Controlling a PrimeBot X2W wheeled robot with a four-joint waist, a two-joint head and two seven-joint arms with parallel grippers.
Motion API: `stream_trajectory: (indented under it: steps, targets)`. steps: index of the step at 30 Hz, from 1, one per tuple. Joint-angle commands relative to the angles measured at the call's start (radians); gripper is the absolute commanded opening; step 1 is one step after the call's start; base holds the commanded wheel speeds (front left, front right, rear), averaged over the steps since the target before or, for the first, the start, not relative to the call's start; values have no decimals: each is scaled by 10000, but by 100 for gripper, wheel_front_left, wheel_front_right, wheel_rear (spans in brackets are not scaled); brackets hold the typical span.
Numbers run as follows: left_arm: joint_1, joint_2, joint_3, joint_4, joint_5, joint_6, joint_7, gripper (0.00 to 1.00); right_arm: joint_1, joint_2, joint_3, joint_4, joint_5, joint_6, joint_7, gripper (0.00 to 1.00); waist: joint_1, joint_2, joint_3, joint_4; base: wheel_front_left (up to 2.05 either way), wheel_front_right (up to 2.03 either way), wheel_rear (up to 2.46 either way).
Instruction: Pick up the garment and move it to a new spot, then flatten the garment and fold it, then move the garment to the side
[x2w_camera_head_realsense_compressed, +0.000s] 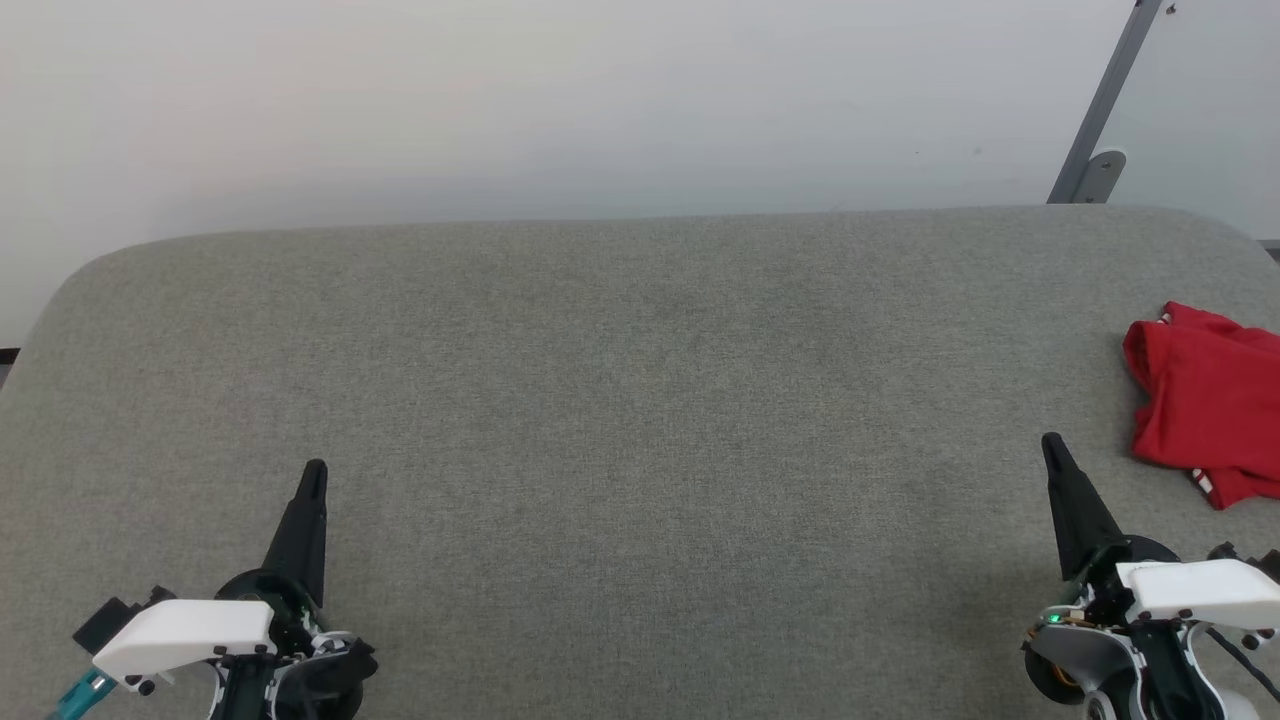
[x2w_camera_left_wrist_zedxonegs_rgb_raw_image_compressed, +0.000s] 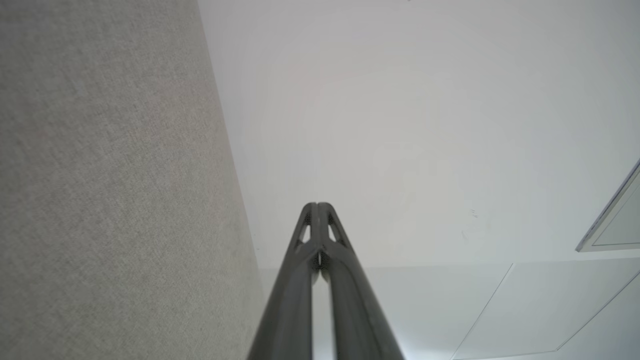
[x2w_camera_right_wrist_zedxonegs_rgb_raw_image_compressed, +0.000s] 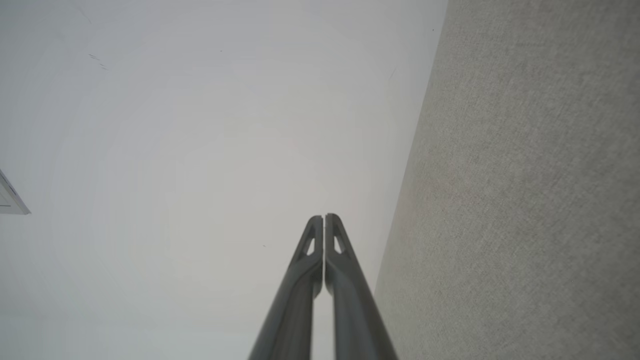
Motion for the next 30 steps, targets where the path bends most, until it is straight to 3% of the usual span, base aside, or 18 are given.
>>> stream_trajectory:
  steps: [1,30]
  targets:
    - [-130,-2,34,-4,3,-54,33,0,-43,10,-6,23,41,4,16,0,0,0,0,0,0,0,0]
    - [-130,-3,36,-4,6,-54,36,0,-43,10,-8,23,42,2,14,0,0,0,0,0,0,0,0]
